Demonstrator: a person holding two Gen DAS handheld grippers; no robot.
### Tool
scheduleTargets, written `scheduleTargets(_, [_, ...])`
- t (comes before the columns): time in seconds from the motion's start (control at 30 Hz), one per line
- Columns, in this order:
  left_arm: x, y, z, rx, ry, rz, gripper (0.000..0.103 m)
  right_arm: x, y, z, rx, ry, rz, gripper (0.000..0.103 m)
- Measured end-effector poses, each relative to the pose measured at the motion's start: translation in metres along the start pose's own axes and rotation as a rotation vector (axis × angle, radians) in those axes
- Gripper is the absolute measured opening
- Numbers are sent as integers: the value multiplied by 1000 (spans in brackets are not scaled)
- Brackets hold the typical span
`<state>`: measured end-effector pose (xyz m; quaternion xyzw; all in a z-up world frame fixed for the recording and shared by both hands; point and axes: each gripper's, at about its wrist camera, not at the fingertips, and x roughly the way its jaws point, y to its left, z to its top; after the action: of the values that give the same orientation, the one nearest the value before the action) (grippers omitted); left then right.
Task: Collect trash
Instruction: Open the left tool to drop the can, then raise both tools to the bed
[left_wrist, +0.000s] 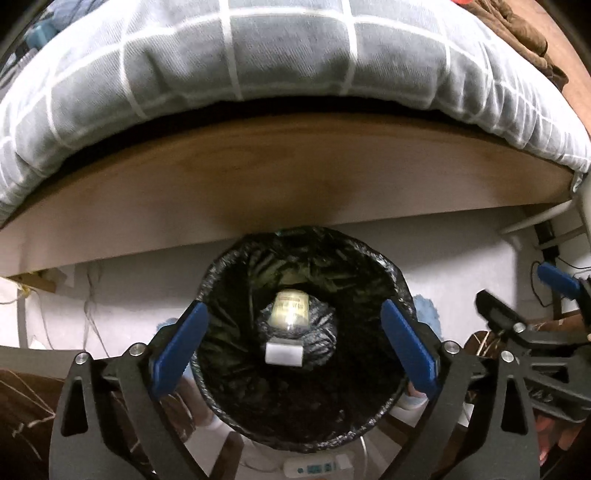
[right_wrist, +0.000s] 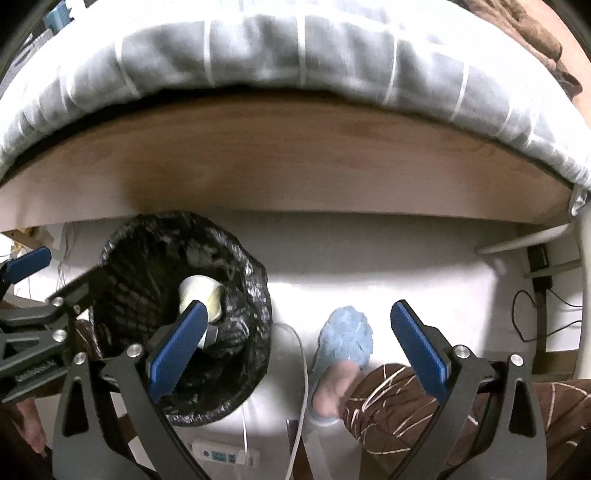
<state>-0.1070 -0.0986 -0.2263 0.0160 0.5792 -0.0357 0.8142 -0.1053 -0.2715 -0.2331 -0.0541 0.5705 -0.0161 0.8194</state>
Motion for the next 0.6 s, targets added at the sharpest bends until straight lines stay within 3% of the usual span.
scheduleTargets(0.6, [-67,30,27,-78,-139,33,97,-72,-13,38,15,-219,3,95])
